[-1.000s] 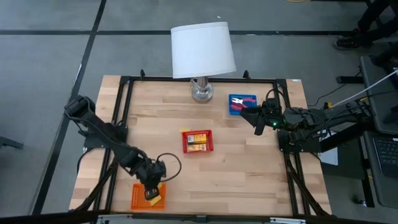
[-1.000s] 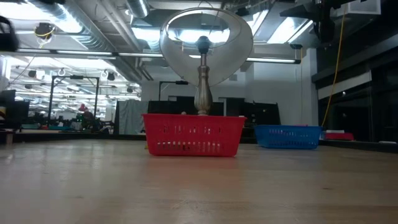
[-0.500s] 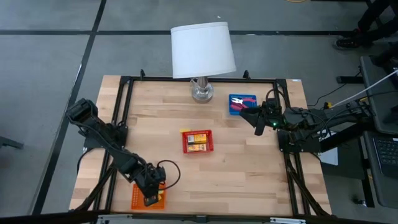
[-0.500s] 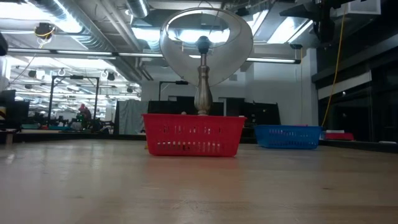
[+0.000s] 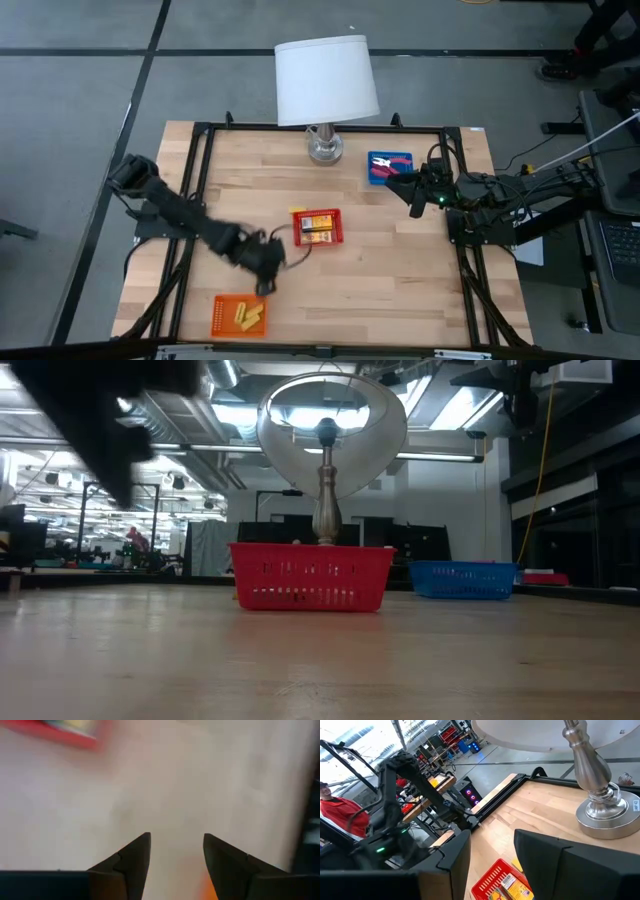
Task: Pick & Place School Supplies
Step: Put the yellow eraser into the orange bin
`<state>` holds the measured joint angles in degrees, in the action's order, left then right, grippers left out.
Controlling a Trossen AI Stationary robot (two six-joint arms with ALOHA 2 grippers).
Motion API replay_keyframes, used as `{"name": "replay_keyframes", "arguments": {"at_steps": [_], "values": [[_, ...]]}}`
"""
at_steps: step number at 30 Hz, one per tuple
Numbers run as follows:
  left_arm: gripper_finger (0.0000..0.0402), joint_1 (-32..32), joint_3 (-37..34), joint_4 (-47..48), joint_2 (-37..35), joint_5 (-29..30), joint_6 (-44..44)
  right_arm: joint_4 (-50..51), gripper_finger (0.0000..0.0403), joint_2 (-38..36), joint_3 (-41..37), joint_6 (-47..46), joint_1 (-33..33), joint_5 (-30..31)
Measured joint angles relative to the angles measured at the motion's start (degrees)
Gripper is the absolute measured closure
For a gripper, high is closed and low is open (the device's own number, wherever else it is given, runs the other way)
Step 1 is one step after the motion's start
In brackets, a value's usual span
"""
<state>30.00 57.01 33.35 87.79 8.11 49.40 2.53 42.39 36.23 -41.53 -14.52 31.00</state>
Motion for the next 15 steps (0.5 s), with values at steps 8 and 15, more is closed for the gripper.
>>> {"name": "replay_keyframes", "arguments": {"at_steps": [8,15], "values": [[0.0231,-18.1,-0.3,8.5,0.0,3.5,-21.9,-0.1,0.0247,0.0,0.0,-1.6,0.0,0.0],[0.0207,-27.5,-0.6,6.0,0.0,2.5,-46.6,-0.1,0.0247,0.0,0.0,-2.8,0.0,0.0]]}}
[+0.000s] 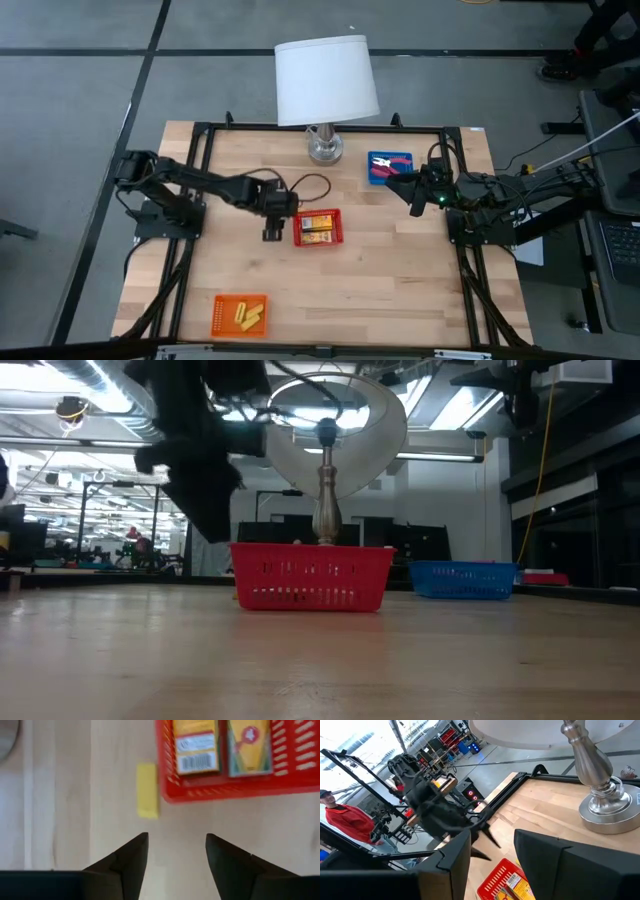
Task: Pick & Place School Supplies
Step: Put the yellow eraser into the orange bin
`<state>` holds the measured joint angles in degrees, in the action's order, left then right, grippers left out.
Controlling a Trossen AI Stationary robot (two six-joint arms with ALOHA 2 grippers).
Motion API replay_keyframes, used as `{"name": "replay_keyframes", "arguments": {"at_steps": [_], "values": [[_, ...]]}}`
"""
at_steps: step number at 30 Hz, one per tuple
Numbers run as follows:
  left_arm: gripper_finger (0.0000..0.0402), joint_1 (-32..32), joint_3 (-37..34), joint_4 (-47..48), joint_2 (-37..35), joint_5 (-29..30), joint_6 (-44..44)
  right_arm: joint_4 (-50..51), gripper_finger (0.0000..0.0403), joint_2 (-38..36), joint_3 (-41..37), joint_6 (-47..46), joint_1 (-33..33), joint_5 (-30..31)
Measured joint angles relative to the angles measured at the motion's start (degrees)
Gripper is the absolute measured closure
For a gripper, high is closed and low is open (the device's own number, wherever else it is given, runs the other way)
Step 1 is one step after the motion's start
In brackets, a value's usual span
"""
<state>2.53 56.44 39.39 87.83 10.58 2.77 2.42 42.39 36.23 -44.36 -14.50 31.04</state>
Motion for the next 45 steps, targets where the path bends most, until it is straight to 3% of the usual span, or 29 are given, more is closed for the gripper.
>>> {"name": "replay_keyframes", "arguments": {"at_steps": [9,18,24,34,38,45], "values": [[0.0195,-8.3,-7.7,-7.6,0.1,-3.7,-6.2,0.1,0.0247,0.0,0.0,-1.1,-1.3,1.0],[0.0203,-8.6,-9.4,-19.1,3.7,-5.0,-7.2,0.3,0.0247,0.0,0.0,-1.7,-3.4,3.1],[0.0204,-8.1,-9.3,-21.9,8.3,-5.3,-7.6,0.5,0.0247,0.0,0.0,-2.8,-3.4,3.1],[0.0204,-9.4,-9.3,-27.1,9.6,-5.5,-6.2,0.6,0.0247,0.0,0.0,-3.2,-3.4,3.1],[0.0229,-10.1,-9.3,-27.1,9.9,-7.0,-5.1,0.6,0.0247,0.0,0.0,-3.2,-3.4,3.1],[0.0329,-10.5,-9.1,-25.2,9.9,-7.3,-3.6,0.6,0.0247,0.0,0.0,-3.2,-3.4,3.1]]}}
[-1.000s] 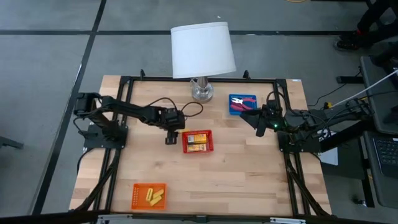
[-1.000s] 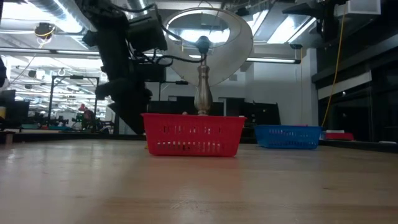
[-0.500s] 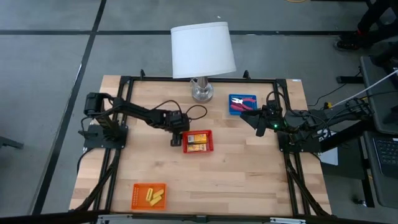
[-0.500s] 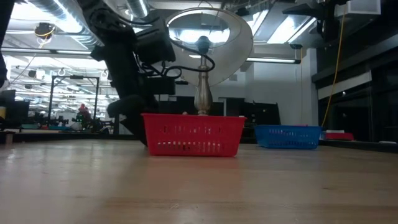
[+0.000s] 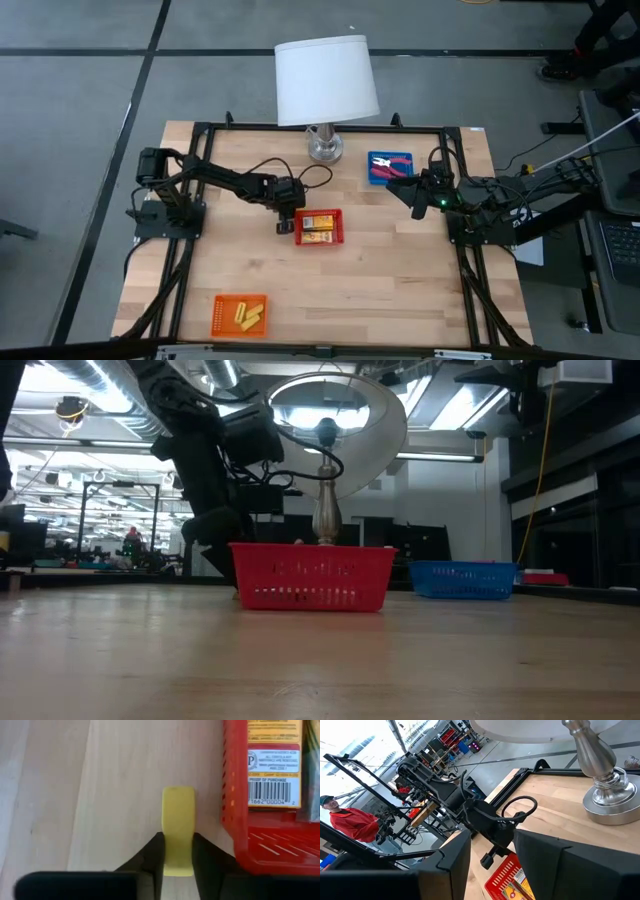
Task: Pick & Place School Supplies
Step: Put the yellow eraser into the orange bin
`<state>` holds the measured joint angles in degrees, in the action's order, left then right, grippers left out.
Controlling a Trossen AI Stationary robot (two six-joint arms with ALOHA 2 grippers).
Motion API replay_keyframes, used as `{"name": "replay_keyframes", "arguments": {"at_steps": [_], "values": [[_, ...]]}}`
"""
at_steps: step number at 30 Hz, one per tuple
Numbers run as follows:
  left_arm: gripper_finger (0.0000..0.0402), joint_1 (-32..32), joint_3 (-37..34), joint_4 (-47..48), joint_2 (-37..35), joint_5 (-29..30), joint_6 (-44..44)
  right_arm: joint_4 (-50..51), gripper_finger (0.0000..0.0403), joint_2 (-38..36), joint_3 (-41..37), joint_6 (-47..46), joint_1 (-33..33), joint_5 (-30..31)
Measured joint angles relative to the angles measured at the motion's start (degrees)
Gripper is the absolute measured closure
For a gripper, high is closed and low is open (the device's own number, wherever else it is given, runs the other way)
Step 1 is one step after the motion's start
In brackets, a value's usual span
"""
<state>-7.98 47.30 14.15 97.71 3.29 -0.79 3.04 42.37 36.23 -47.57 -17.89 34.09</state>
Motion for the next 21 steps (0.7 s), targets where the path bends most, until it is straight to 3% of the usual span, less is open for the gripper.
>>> {"name": "replay_keyframes", "arguments": {"at_steps": [4,11,17,21], "values": [[0.034,-0.8,0.1,2.8,0.0,0.3,1.7,0.0,0.0247,0.0,0.0,0.0,0.0,0.0],[0.0319,-1.0,0.1,6.5,-0.8,3.0,4.8,0.0,0.0247,0.0,0.0,0.0,0.0,0.0],[0.0331,-0.8,-0.4,14.9,-4.2,5.2,7.4,0.0,0.0247,0.0,0.0,0.0,-0.9,0.1],[0.0327,0.7,-1.2,20.5,-8.3,3.5,10.6,-0.1,0.0247,0.0,0.0,0.4,-2.2,1.9]]}}
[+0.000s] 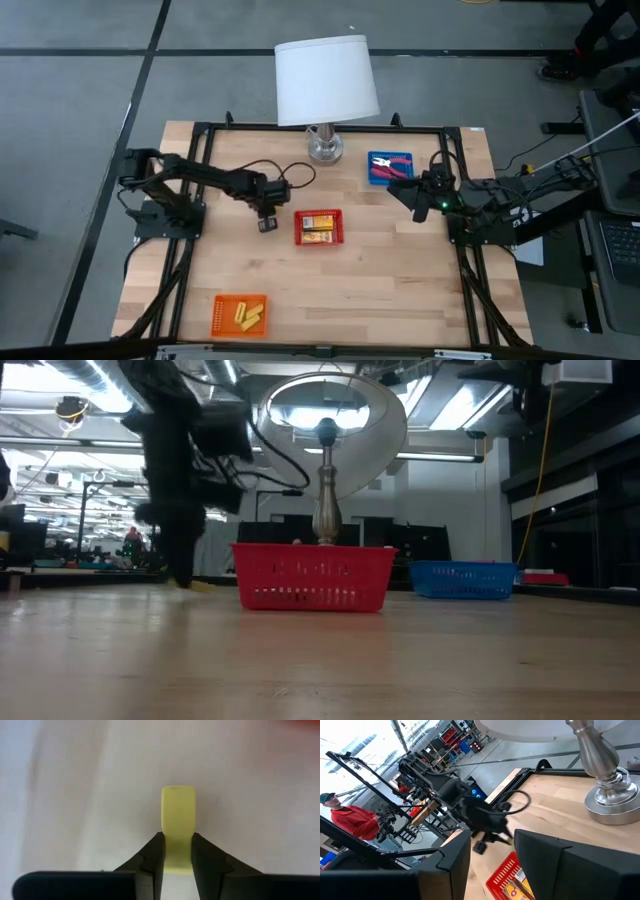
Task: Pick & Place School Supplies
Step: Put the yellow eraser into the orange bin, then return to Home Position
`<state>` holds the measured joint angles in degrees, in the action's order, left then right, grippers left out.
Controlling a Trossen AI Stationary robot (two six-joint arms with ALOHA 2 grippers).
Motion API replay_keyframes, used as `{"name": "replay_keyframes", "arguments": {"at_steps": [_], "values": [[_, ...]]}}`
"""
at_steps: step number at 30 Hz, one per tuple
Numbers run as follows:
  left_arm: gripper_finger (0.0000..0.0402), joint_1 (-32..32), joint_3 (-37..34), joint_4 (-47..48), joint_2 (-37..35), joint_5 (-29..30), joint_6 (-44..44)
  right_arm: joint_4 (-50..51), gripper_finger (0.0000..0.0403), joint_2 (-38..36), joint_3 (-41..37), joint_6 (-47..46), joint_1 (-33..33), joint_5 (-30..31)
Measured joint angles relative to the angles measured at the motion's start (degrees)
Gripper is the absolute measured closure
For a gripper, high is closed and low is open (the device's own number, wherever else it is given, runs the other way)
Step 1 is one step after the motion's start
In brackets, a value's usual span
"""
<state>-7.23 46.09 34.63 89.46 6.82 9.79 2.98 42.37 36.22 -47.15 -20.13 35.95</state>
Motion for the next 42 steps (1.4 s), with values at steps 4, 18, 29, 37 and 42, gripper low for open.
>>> {"name": "replay_keyframes", "arguments": {"at_steps": [4,18,29,37,42], "values": [[0.0327,4.0,-1.8,3.2,-6.2,-5.2,6.1,-0.1,0.0247,0.0,0.0,0.7,-1.2,1.3],[0.0332,38.8,-2.9,-3.6,-24.5,-11.1,45.3,-0.9,0.0247,0.0,0.0,2.2,-3.0,3.7],[0.033,56.7,-2.8,-20.1,-14.3,-4.5,59.0,-0.9,0.0247,0.0,0.0,1.8,-3.0,5.2],[0.0246,56.1,-2.8,-17.6,-9.0,-3.2,54.7,-0.9,0.0247,0.0,0.0,-0.3,-3.0,5.2],[0.0192,56.1,-2.8,-17.6,-8.7,-0.3,51.1,-1.0,0.0247,0.0,0.0,-1.0,-3.0,5.2]]}}
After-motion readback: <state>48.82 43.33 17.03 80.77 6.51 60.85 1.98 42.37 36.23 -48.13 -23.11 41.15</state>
